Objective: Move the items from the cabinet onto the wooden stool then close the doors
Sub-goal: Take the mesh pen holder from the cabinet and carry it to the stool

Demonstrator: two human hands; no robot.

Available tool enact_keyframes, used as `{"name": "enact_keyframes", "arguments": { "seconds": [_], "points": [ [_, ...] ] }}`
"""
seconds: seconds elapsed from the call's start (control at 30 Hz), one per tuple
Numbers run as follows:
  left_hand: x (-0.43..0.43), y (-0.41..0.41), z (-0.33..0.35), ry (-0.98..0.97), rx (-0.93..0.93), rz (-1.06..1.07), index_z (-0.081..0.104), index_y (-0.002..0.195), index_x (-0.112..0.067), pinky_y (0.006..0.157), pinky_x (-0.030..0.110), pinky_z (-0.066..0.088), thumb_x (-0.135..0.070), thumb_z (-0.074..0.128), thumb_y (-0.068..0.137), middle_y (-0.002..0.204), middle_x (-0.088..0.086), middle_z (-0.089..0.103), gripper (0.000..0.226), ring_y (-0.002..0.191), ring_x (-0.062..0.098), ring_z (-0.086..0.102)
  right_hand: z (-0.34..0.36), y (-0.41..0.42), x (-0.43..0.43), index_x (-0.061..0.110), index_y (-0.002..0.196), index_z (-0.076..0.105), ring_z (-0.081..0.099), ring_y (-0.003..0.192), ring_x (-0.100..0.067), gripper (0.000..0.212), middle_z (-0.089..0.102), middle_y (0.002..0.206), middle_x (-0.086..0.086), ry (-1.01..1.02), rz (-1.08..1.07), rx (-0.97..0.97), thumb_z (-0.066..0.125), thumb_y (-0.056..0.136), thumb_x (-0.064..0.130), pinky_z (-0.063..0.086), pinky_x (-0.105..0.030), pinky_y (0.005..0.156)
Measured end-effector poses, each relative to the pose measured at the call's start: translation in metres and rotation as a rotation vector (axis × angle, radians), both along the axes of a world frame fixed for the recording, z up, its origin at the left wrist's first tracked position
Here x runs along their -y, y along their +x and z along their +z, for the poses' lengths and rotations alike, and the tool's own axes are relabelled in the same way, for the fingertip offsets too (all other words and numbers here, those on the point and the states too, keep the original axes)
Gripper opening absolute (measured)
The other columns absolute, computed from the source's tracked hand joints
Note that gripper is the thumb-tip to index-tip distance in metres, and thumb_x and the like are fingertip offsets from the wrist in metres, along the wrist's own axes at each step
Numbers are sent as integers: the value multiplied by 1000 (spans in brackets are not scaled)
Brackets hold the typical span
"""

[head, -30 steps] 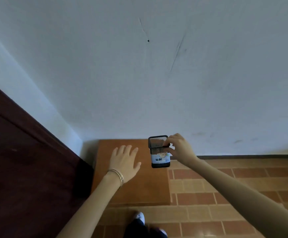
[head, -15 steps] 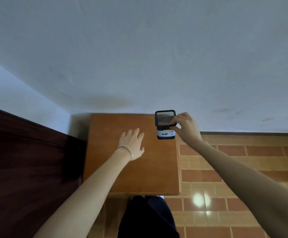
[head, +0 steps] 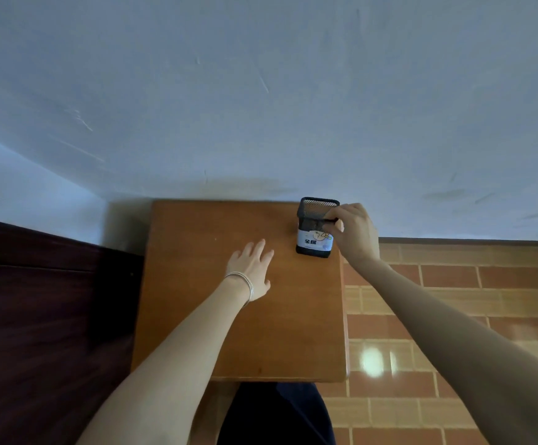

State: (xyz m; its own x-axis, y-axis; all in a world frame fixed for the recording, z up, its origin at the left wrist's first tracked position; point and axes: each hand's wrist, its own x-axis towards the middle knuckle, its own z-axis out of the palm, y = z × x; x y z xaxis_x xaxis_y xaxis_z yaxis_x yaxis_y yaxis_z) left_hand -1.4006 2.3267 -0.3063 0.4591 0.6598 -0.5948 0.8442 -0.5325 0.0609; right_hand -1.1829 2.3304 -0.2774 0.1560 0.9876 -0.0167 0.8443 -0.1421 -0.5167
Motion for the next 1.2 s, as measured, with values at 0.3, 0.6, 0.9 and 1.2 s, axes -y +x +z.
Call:
{"name": "enact_keyframes", "arguments": {
  "seconds": [0.3,0.6,0.9,1.2],
  "points": [
    [1,-5,-17,32,19,-28,9,150,-21,111,39,21,-40,45,94,157,3,-3,69,142,26,5,-25,9,12,10,68,65,48,87,-15,14,65,74,3,144,60,90,77,67,2,32,-22,53],
    [-5,2,-34,11,4,-7,9,150,-23,112,40,20,-41,44,94,158,2,-2,68,142,26,5,-41,9,-16,10,64,62,51,81,-24,24,63,74,-2,254,143,322,71,55,-11,44,-31,54],
    [-8,3,-11,57,7,-18,10,149,-24,113,41,18,-44,41,95,157,6,2,66,142,27,8,-25,4,-15,9,98,66,58,93,-32,39,63,102,-9,121,230,290,76,61,1,46,-40,72],
    [-23,12,109,252,116,-121,10,149,-25,116,45,7,-51,31,95,157,4,12,64,143,24,6,90,12,30,17,130,48,49,121,-24,56,54,130,-6,4,247,389,70,78,23,33,-45,103]
  ]
}}
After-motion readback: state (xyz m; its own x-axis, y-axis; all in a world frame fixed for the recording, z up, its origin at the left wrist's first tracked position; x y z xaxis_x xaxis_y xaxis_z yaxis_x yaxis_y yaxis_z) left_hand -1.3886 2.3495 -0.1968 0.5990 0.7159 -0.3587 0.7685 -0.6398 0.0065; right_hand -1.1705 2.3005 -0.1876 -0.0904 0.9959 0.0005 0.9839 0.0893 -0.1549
